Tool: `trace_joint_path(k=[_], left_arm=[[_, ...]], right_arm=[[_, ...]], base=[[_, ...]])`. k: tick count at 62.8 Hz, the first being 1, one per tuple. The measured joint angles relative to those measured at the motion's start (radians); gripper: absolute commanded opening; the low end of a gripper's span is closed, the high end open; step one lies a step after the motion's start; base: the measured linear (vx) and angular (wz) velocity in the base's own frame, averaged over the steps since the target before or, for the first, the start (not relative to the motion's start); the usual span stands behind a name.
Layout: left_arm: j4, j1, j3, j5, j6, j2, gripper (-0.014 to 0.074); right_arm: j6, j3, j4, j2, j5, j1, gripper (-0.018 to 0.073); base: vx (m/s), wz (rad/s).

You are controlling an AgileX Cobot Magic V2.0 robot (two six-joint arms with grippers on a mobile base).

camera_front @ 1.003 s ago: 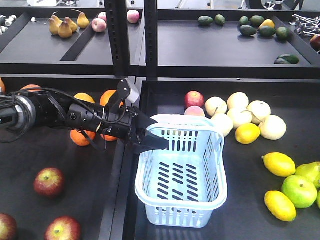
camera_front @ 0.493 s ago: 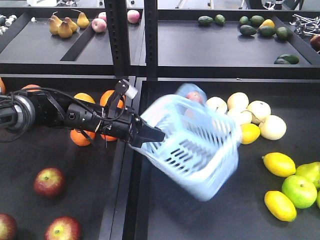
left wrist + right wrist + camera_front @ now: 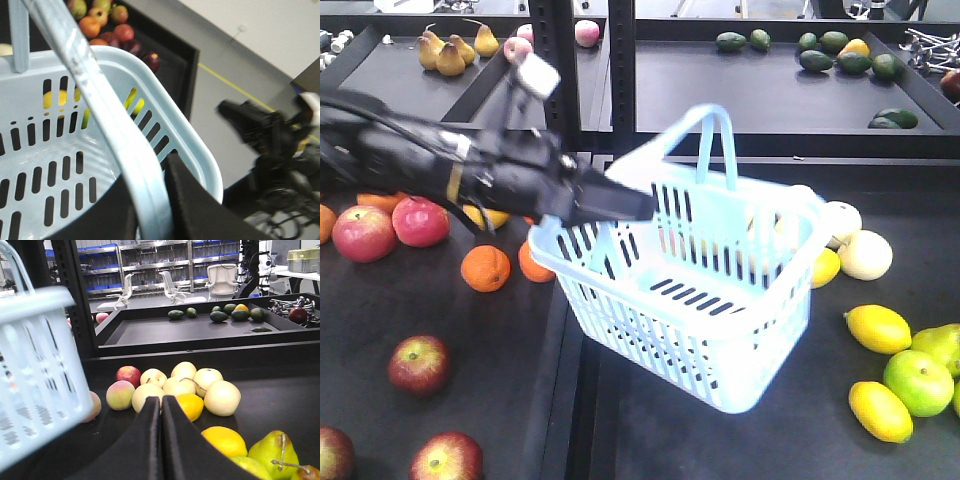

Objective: Pick three apples into basket with both arms
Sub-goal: 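Close the left gripper on the basket handle and lift the basket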

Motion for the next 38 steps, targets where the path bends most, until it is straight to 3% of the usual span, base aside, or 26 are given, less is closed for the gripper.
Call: trace_joint_path(k=[13, 27, 38], left_arm=[[0.0, 0.0, 0.064, -0.024, -0.122, -0.186, -0.0008], [0.0, 0.0, 0.28, -0.004, -0.123, -0.442, -0.0008], [0.0, -0.001, 0.485, 0.093, -0.123, -0.638, -0.0008]], right_arm=[[0.0, 0.0, 0.0, 0.0, 0.0, 0.0, -0.0008], [0.0, 0.0, 0.0, 0.0, 0.0, 0.0, -0.0008], [0.0, 0.0, 0.0, 0.0, 0.0, 0.0, -0.0008]], base=[[0.0, 0.0], [0.0, 0.0], [0.0, 0.0]])
